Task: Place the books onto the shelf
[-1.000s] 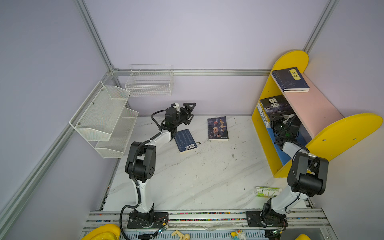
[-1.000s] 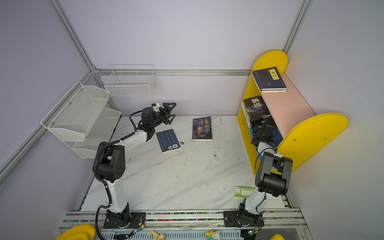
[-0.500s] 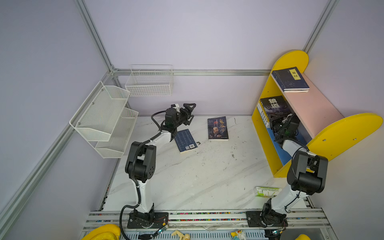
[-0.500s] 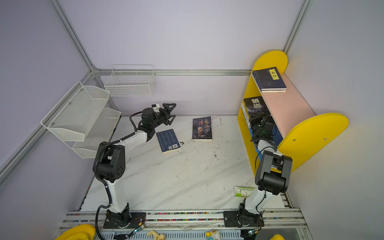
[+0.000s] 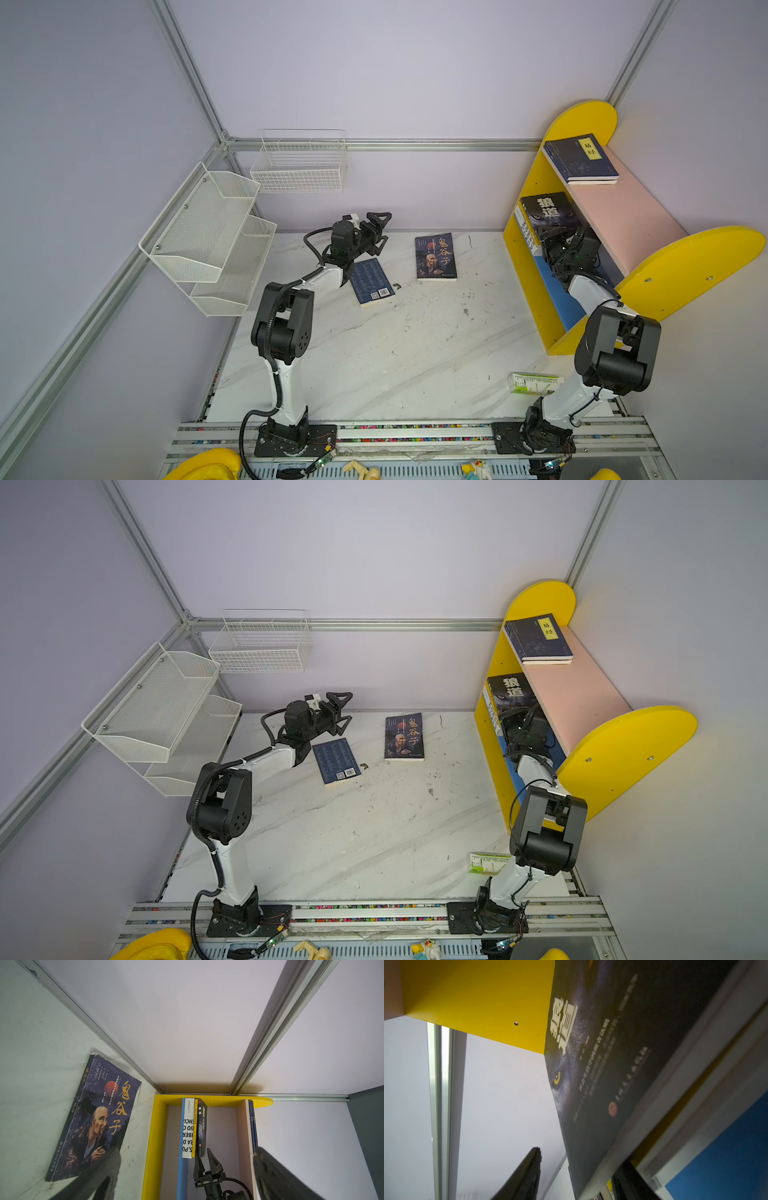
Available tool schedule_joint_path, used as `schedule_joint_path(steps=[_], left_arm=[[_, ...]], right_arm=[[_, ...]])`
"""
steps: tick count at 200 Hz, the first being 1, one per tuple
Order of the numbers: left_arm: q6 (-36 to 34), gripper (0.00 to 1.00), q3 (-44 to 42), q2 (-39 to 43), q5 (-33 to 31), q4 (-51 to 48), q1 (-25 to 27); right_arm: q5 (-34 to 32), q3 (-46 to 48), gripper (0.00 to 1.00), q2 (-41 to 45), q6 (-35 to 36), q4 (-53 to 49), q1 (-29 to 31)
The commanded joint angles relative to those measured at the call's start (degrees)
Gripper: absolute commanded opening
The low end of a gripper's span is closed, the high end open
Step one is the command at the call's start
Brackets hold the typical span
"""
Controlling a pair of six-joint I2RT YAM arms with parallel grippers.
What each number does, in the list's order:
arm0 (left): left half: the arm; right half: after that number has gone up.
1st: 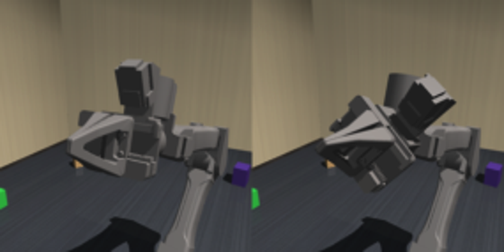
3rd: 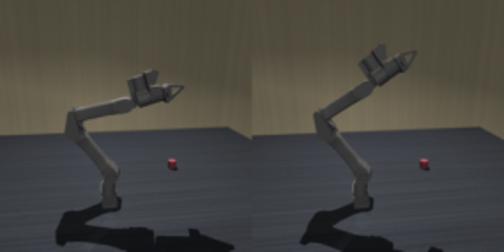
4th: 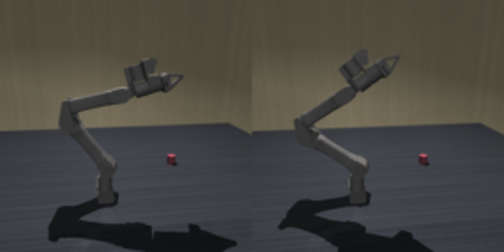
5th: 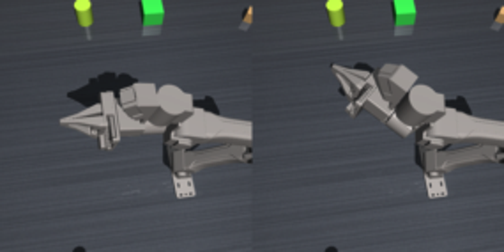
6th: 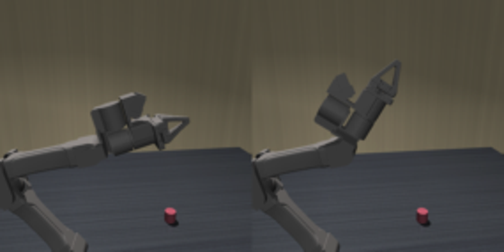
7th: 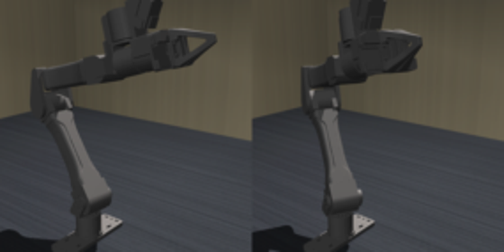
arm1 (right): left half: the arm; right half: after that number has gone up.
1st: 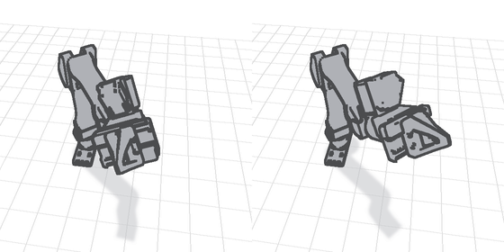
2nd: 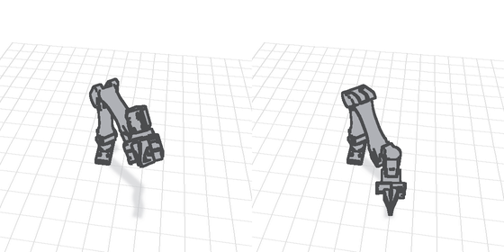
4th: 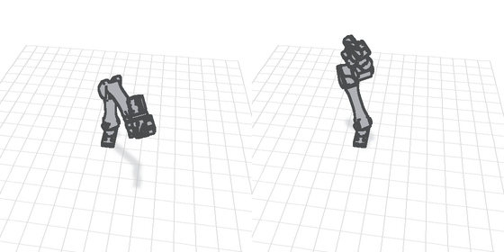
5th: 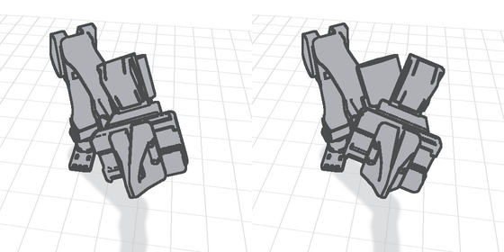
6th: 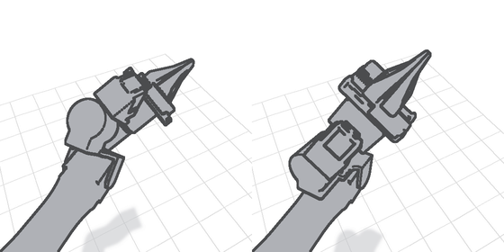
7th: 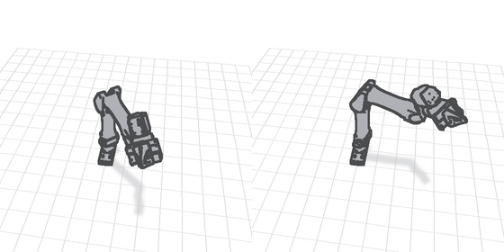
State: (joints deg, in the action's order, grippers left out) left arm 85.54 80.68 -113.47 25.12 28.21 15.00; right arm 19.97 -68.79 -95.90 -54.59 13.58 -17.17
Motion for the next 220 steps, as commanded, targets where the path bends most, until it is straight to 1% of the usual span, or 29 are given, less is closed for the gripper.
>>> schedule_joint_path(steps=[1,31,70,94,107,121,132,150,169,191,212,220], left_arm=[[0.59,0.98,-1.97,0.34,1.23,2.55,-0.24],[0.83,0.98,-1.95,0.01,1.77,2.63,-0.05],[0.95,0.98,-1.87,-0.41,2.47,2.86,0.02],[-1.92,0.98,-0.94,-0.44,3.51,0.77,0.20],[-5.41,0.98,1.28,-1.07,4.96,-3.52,0.61],[-9.31,0.98,4.00,-2.06,6.72,-8.42,1.13],[-11.86,0.98,5.57,-2.85,7.42,-11.45,1.65],[-16.03,0.99,7.49,-4.16,7.29,-15.66,2.61],[-21.67,1.00,10.16,-5.36,5.89,-22.76,3.57],[-27.67,1.00,13.57,-7.59,3.79,-30.50,4.74],[-30.36,1.00,16.21,-10.16,2.97,-34.67,5.62],[-30.92,1.00,17.02,-11.11,2.55,-35.63,5.97]], right_arm=[[-2.64,-2.08,0.59,3.67,3.44,-7.07,0.40],[-3.69,-2.23,0.60,4.66,5.42,-10.62,0.56],[-3.36,-1.02,0.61,6.10,5.73,-9.85,0.56],[-2.53,-0.01,0.61,7.84,7.38,-8.44,1.50],[-3.49,0.32,0.62,9.30,9.97,-8.50,4.04],[-6.81,1.05,0.63,10.39,13.12,-9.93,8.28],[-9.58,2.81,0.63,10.69,14.20,-9.80,11.79],[-11.70,6.90,0.64,10.10,14.57,-7.42,16.17],[-14.13,9.44,0.68,8.70,15.47,-5.24,19.89],[-15.39,8.64,0.70,4.23,17.68,-2.89,24.12],[-18.13,3.87,0.71,-3.09,21.22,-3.35,27.87],[-19.15,1.61,0.69,-6.24,22.08,-3.88,28.76]])
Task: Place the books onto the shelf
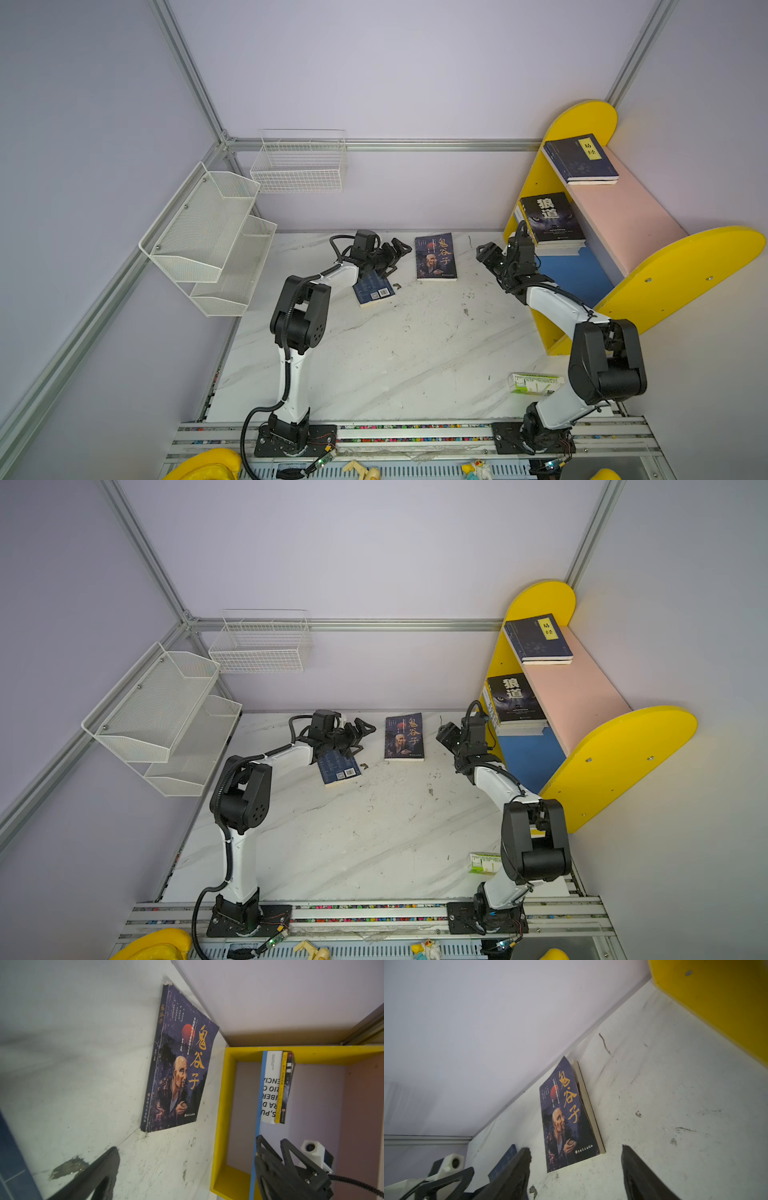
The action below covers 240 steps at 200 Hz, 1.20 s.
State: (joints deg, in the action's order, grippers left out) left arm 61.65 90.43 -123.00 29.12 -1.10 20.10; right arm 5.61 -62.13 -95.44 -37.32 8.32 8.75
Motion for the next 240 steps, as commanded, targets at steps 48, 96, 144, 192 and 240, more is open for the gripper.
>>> schedule_joint_path(steps=[48,96,144,192,240], left_arm=[[-7.95,1.00,10.49,-5.85,-5.09,-9.35,2.48],[-7.88,1.00,12.69,-9.46,-7.56,-11.95,4.06],[-5.00,1.00,19.61,-17.06,-5.53,-13.13,4.61],[3.25,0.99,28.66,-25.36,6.17,-4.95,4.84],[11.51,0.89,19.81,-20.45,10.71,10.95,4.43]], right_arm=[[-3.59,-16.44,0.57,-23.34,6.33,0.85,3.40],[1.21,-19.11,0.30,-29.37,7.58,0.98,3.70],[7.09,-22.94,0.21,-35.16,11.05,-2.24,6.09],[10.82,-29.52,0.14,-41.52,14.81,-7.65,10.11],[11.57,-31.55,0.14,-43.35,13.85,-7.21,10.29]])
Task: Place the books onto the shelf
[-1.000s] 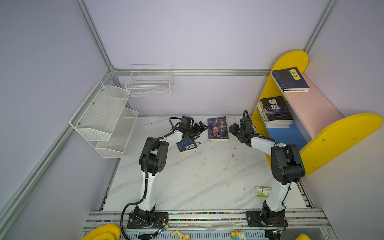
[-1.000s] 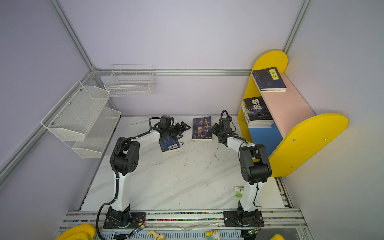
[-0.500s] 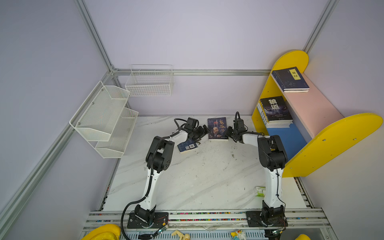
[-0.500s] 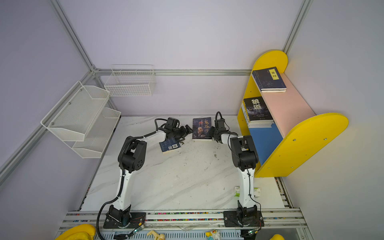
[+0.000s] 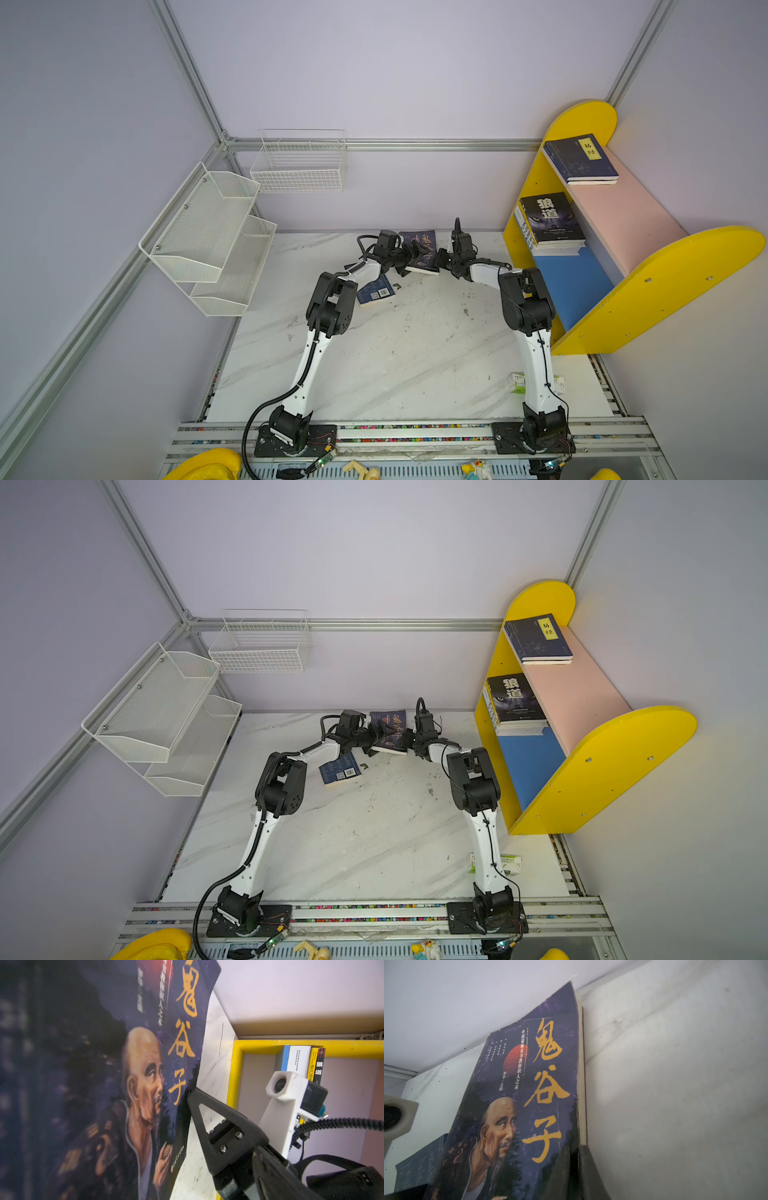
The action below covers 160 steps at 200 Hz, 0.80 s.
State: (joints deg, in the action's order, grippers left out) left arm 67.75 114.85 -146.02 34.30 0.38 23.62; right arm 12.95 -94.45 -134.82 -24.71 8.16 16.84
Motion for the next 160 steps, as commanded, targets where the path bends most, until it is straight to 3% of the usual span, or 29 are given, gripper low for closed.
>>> schedule_joint_path(steps=[1,54,103,133,160], left_arm=[[5.44,0.89,-4.88,2.70,5.48,9.55,0.91],[5.01,0.51,-10.77,6.73,3.85,10.88,-0.02],[4.28,0.16,-11.67,9.96,2.79,10.99,-0.11],[4.06,0.04,-11.66,12.53,2.46,11.79,-0.24],[5.46,0.00,-11.81,15.19,2.26,14.23,-0.57]], right_arm=[[4.16,0.77,0.14,-3.96,1.24,-7.08,2.22],[4.53,1.95,0.14,-1.10,0.15,-6.00,1.86],[7.09,9.11,0.16,6.30,-5.05,-0.75,0.06],[9.60,13.94,0.21,12.16,-9.69,4.31,-1.96],[11.80,19.48,0.38,18.22,-16.43,11.22,-3.34]])
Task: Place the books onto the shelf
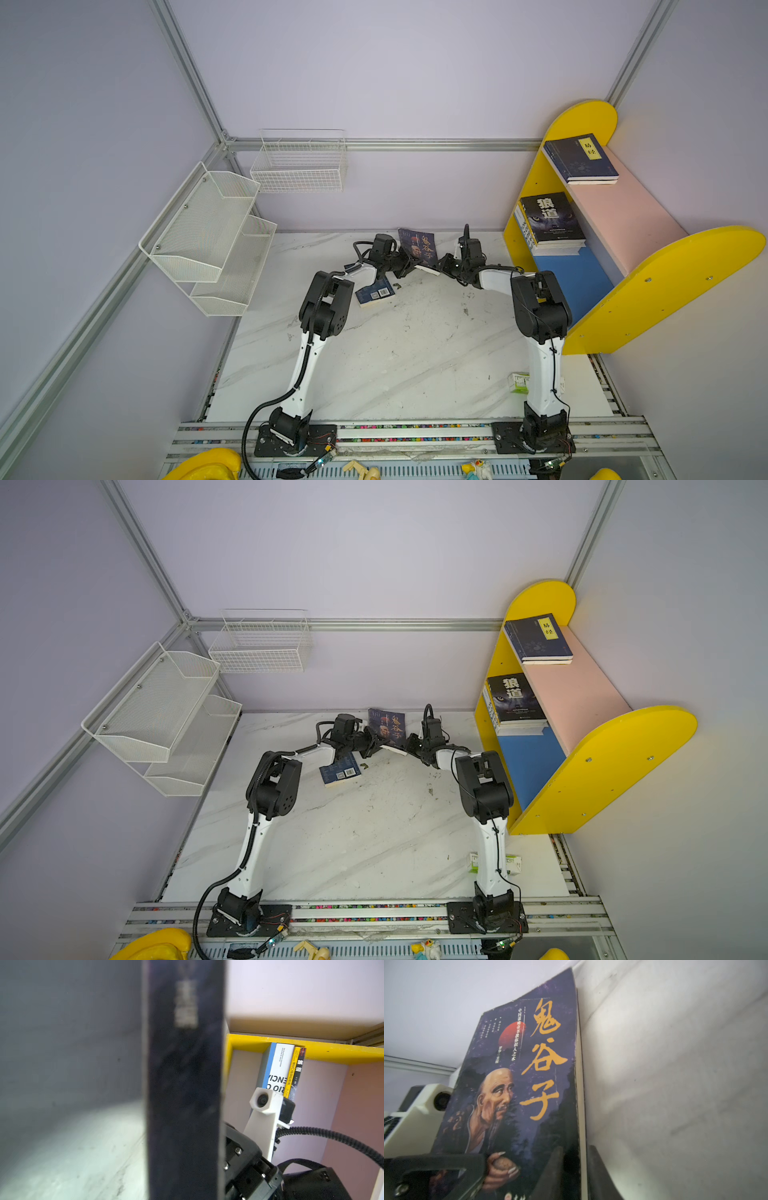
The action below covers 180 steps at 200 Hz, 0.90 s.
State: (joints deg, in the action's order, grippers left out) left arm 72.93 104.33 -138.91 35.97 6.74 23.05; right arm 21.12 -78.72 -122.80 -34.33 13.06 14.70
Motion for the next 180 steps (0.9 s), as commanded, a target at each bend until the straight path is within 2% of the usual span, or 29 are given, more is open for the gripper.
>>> schedule_joint_path(steps=[1,46,66,91,133,144,180], left_arm=[[0.37,0.00,-1.27,8.15,0.55,8.03,-0.01],[2.17,0.00,-1.94,13.19,-0.92,12.10,-0.96],[3.33,0.00,-1.94,15.02,-2.13,14.20,-1.32],[4.90,0.00,-1.01,16.22,-3.52,15.73,-1.43],[8.60,0.00,-1.67,17.59,-4.23,18.50,-1.37],[9.65,0.00,-2.61,18.13,-4.28,19.53,-1.34],[12.72,0.00,-6.04,20.17,-3.97,23.44,-1.17]], right_arm=[[3.64,3.96,0.38,6.41,-7.08,6.52,-1.22],[7.18,16.37,0.60,15.75,-20.71,20.96,-1.52],[8.32,22.78,0.65,19.00,-28.20,30.45,-1.21],[7.57,26.59,0.69,21.82,-32.81,36.77,-0.01],[5.09,24.59,0.75,20.51,-39.46,52.34,4.03],[4.81,22.56,0.80,19.07,-40.81,55.58,4.83],[2.88,14.31,0.87,14.11,-41.60,52.78,6.56]])
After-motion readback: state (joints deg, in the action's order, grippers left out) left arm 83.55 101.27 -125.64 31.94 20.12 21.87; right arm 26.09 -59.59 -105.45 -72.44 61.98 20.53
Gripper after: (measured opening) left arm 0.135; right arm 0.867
